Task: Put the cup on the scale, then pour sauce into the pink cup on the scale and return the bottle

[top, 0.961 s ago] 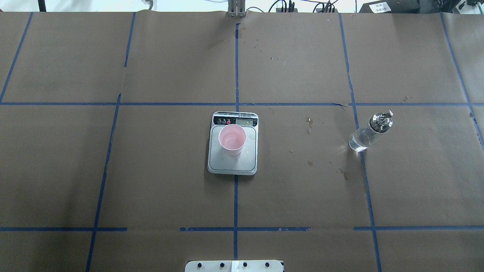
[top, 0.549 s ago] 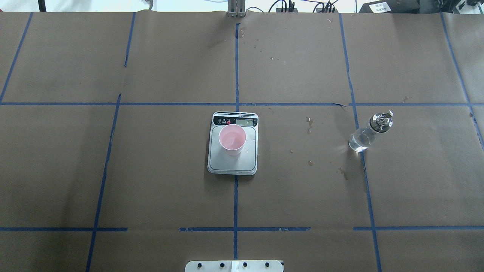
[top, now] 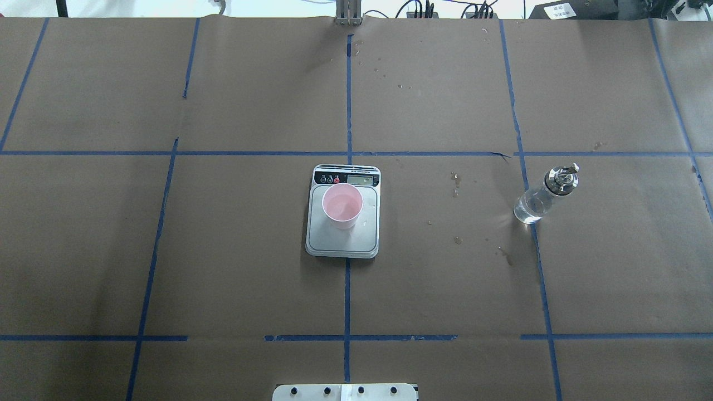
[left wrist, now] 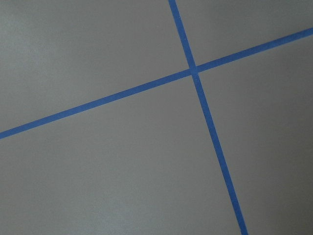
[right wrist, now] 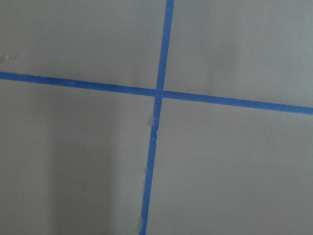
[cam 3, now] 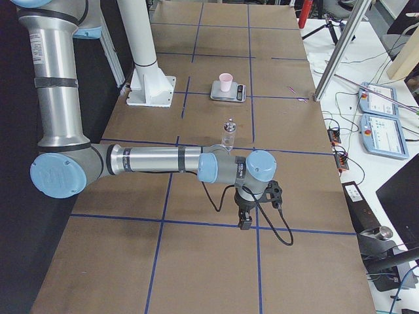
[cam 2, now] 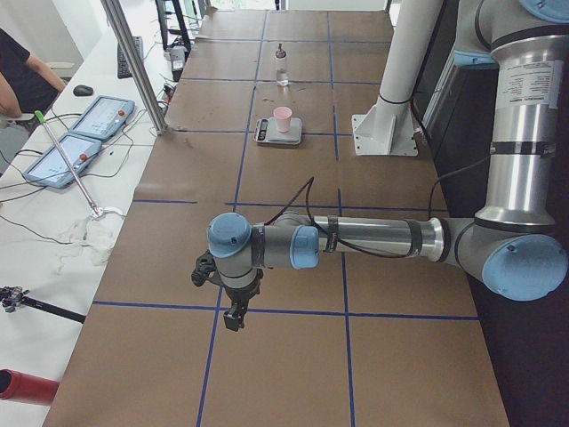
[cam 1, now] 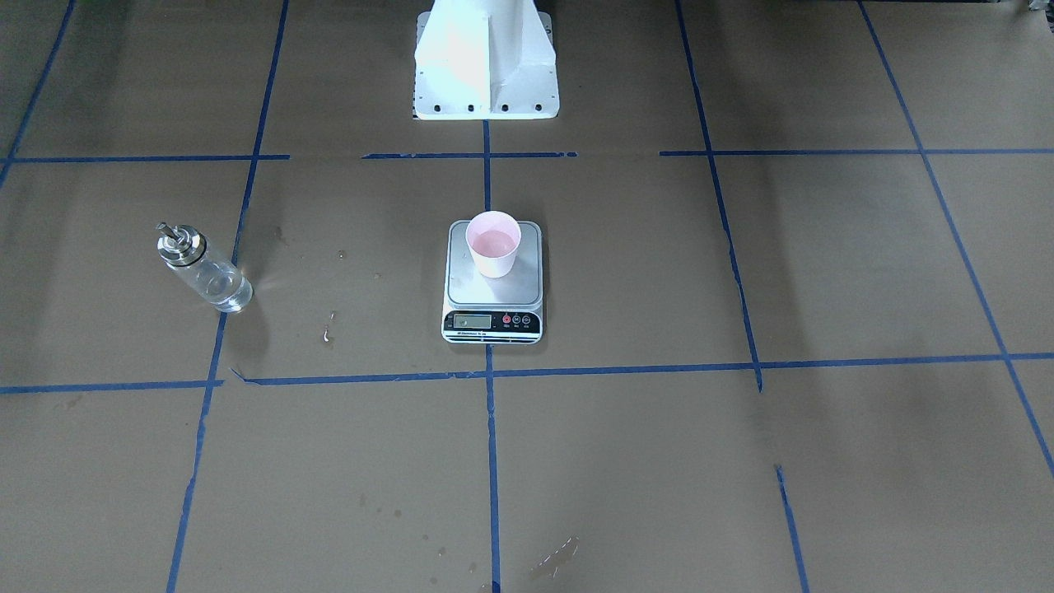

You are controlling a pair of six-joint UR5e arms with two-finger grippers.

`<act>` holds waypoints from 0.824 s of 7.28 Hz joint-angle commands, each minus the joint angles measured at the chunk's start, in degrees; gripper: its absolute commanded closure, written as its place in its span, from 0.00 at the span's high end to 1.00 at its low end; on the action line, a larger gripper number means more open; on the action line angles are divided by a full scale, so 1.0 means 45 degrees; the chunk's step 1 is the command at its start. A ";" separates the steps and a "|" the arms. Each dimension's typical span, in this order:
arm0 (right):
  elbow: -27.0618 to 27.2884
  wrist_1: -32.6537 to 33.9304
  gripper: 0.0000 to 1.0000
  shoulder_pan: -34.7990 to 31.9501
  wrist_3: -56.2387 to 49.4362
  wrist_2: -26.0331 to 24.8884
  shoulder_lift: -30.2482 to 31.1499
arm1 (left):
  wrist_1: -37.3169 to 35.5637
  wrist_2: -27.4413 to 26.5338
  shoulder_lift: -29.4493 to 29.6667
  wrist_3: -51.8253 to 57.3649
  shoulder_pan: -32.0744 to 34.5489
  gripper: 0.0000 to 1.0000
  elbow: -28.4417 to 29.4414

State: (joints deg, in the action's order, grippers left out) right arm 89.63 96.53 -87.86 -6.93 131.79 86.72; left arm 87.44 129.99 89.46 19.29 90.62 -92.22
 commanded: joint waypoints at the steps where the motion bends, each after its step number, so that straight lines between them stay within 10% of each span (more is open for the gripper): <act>1: 0.0043 -0.0007 1.00 -0.0008 0.0016 0.0010 -0.0033 | -0.0017 -0.0001 0.0022 -0.0008 -0.0001 1.00 -0.0035; 6: 0.0121 0.0013 1.00 -0.0008 0.0017 0.0011 -0.0053 | -0.0017 0.0077 -0.0016 -0.0145 0.0019 1.00 -0.0054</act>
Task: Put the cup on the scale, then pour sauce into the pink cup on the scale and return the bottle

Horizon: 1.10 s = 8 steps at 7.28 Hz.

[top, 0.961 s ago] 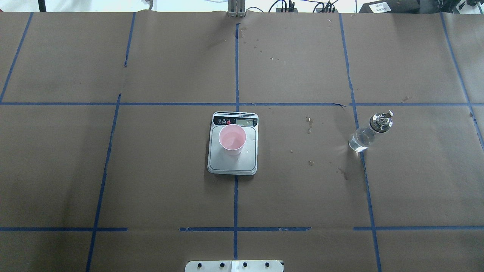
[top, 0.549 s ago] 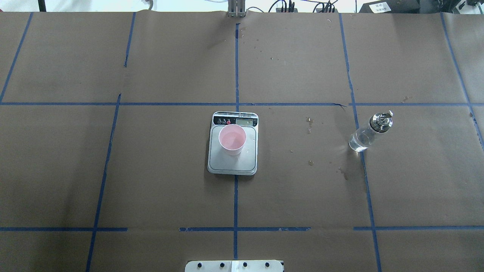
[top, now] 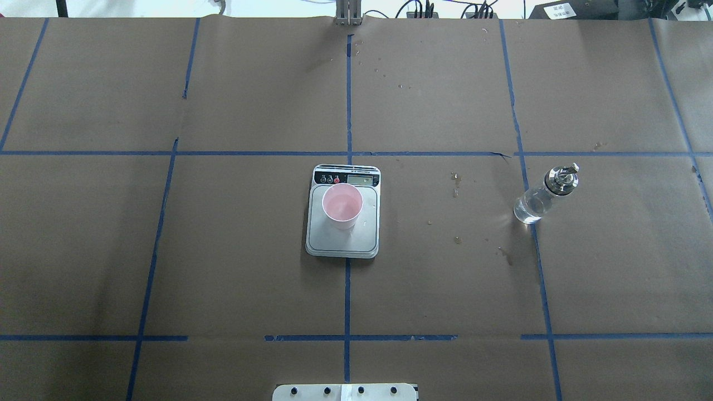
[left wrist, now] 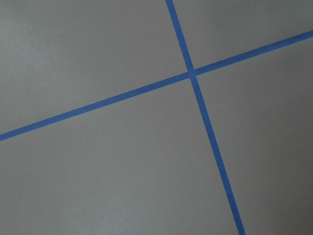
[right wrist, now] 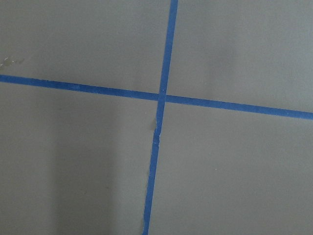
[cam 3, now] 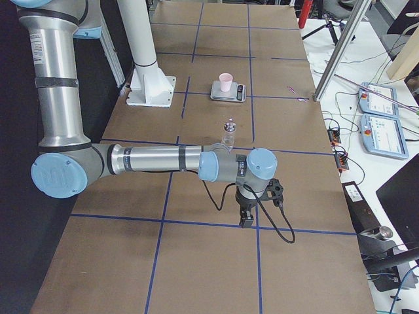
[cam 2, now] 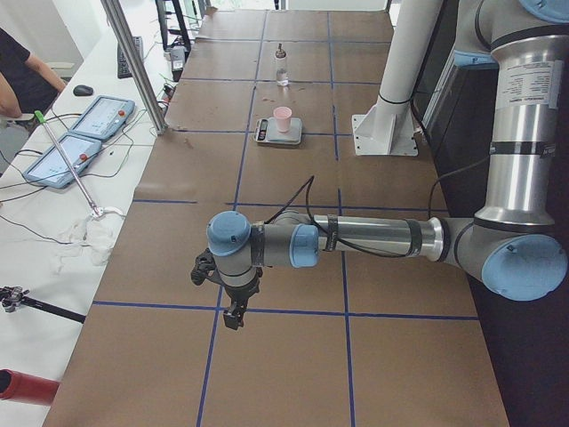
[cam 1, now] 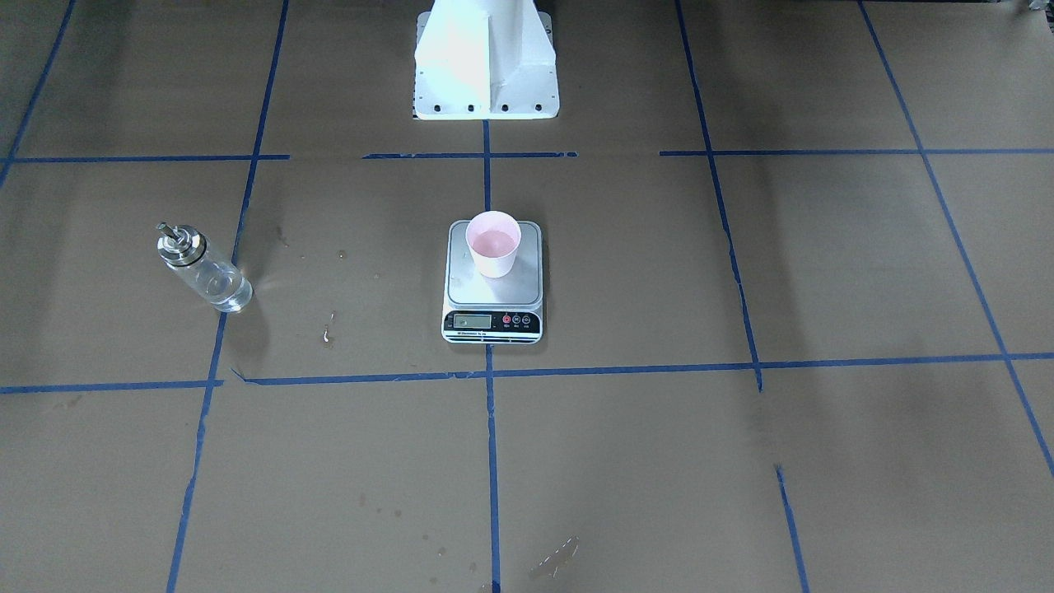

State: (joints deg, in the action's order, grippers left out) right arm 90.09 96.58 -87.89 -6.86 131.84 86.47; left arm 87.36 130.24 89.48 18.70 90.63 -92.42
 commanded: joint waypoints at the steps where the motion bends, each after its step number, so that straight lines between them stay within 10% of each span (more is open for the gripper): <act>1: 0.0019 -0.0016 1.00 0.0000 0.0001 0.0000 -0.0017 | -0.0019 0.0043 -0.0022 -0.0034 0.0037 1.00 -0.0008; 8: 0.0058 -0.0017 1.00 0.0000 0.0001 0.0000 -0.0037 | -0.0039 0.1430 -0.0061 -0.2437 0.0037 1.00 -0.0028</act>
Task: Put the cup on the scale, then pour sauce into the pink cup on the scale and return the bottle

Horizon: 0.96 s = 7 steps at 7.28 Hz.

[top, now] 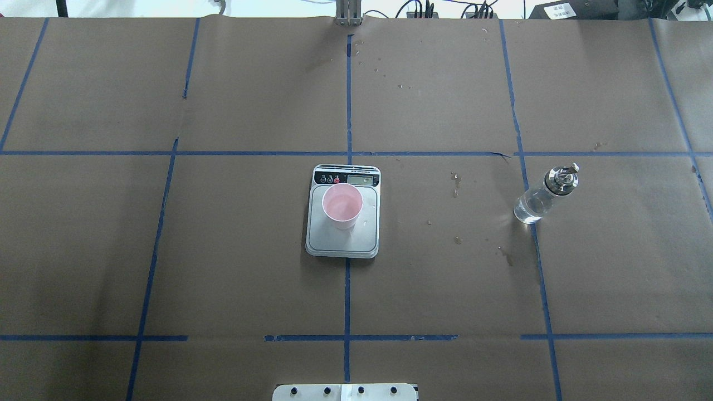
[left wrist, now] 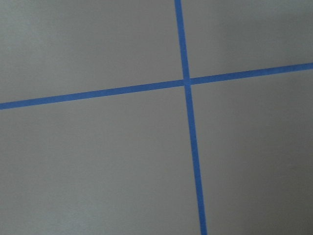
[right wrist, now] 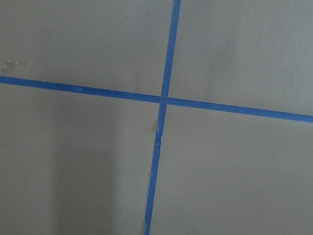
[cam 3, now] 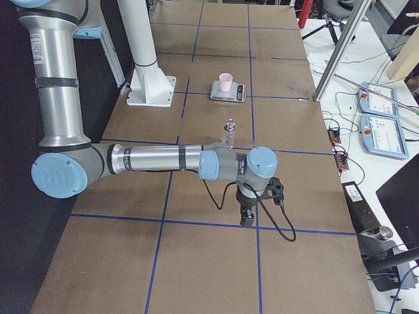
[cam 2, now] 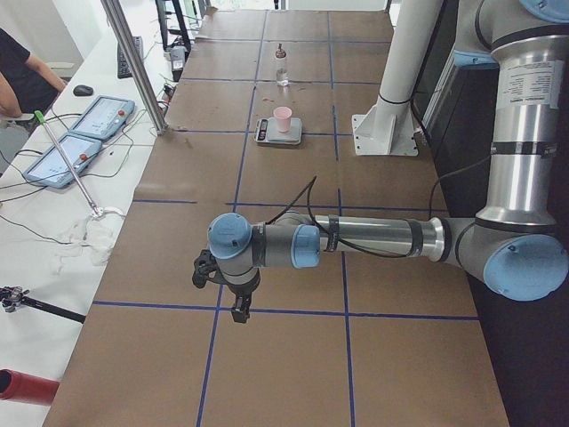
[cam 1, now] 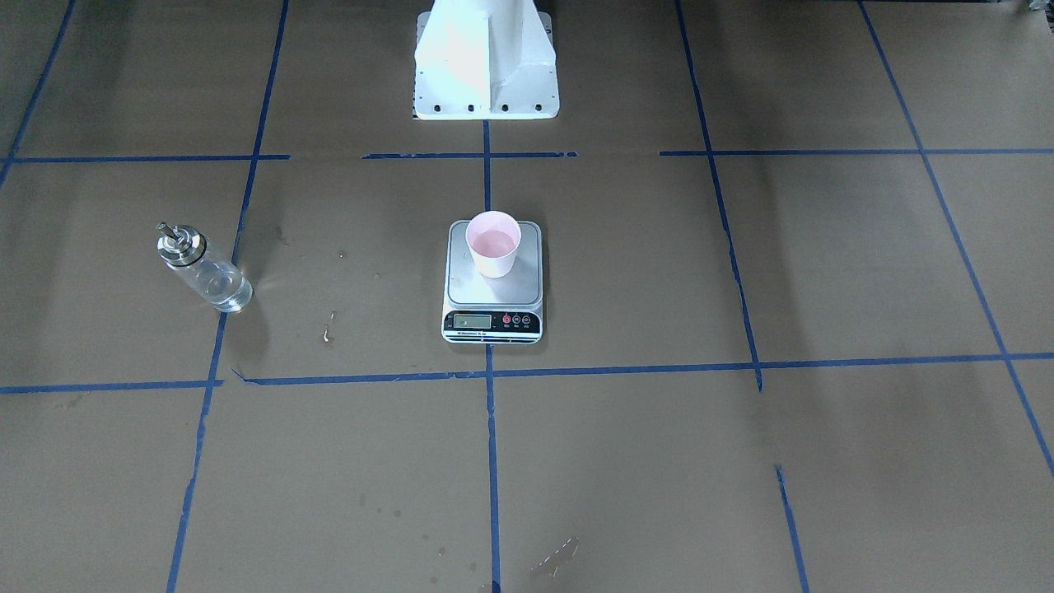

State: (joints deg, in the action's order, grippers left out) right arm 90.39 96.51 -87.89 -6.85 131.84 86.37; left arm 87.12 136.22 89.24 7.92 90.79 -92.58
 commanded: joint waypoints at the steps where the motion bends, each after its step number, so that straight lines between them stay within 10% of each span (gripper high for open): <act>1: 0.0011 -0.0001 1.00 0.0000 0.0000 0.0000 -0.0033 | 0.0015 0.0061 -0.0007 -0.0042 0.0000 1.00 0.0006; 7: -0.0008 0.0019 1.00 0.0000 0.0000 0.0000 -0.0014 | 0.0035 -0.0153 -0.0007 -0.0100 0.0000 1.00 -0.0013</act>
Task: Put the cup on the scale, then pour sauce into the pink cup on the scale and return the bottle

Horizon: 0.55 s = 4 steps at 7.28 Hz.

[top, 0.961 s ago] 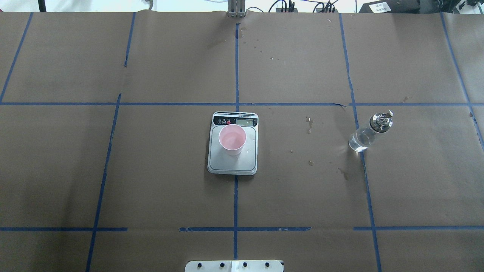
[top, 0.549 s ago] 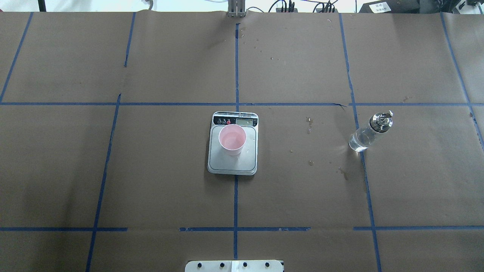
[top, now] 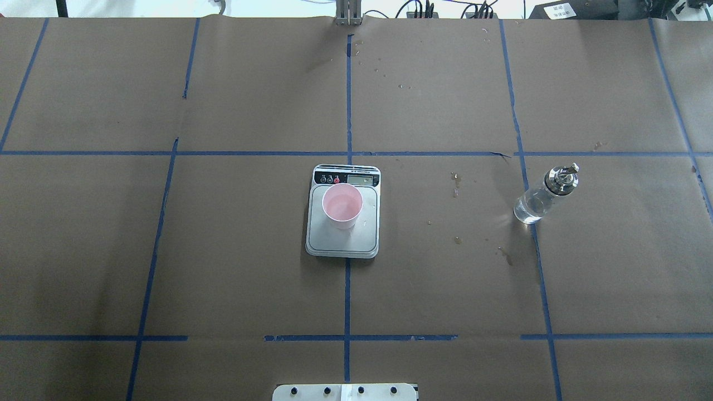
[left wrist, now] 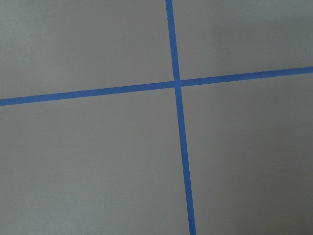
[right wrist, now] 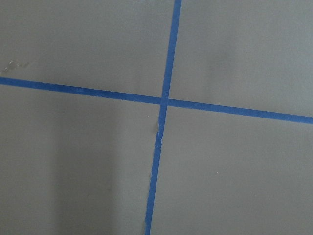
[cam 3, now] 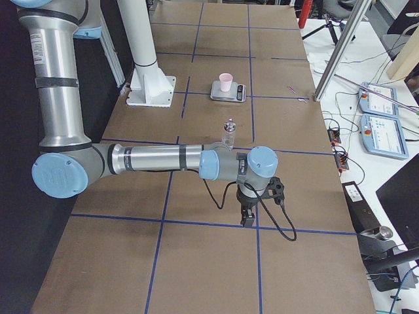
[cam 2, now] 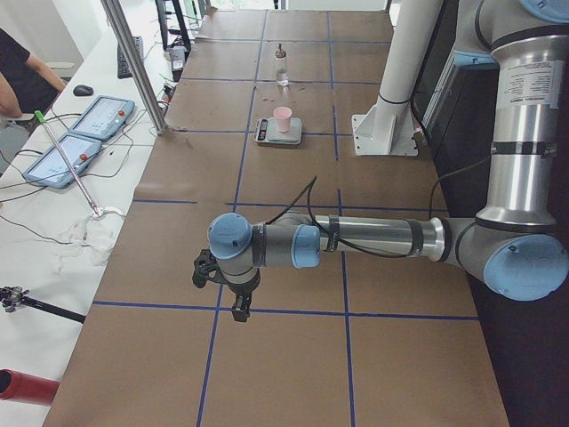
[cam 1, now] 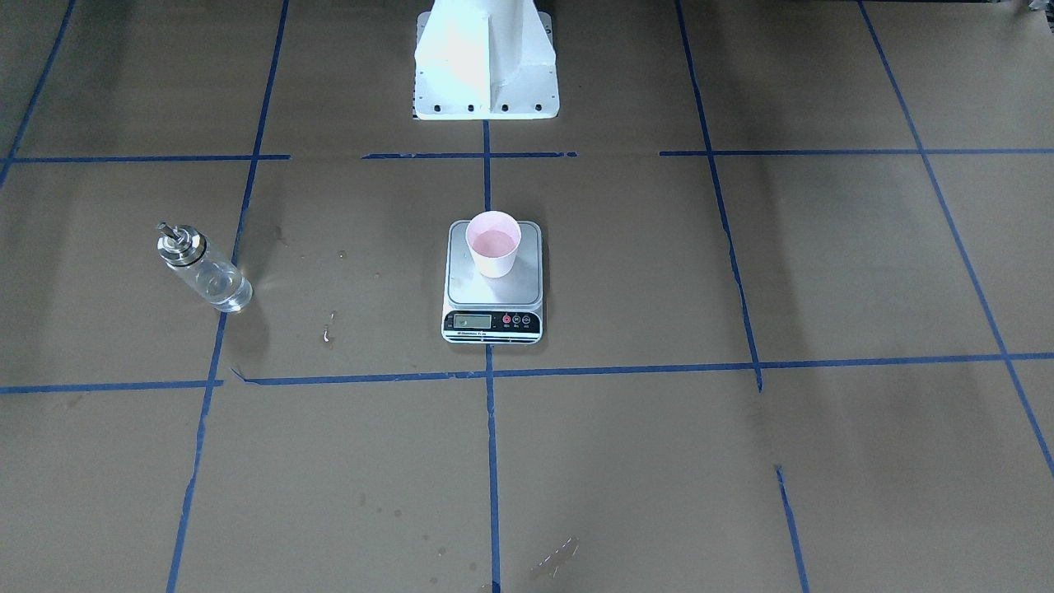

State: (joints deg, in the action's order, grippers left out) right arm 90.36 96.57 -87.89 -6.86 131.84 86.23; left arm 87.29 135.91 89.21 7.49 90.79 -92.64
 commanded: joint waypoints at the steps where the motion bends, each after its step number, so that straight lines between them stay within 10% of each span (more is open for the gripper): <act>1: -0.0001 0.0005 1.00 0.0000 0.0000 0.0000 -0.0002 | -0.0004 -0.0085 0.0000 -0.0003 0.0019 1.00 0.0000; 4: -0.0001 0.0005 1.00 0.0000 0.0619 0.0039 -0.0002 | 0.0015 -0.0105 -0.0019 -0.0003 0.0039 1.00 -0.0020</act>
State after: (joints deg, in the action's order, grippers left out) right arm 90.31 96.59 -87.89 -6.06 131.93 86.25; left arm 87.33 135.48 89.14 7.47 90.94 -92.70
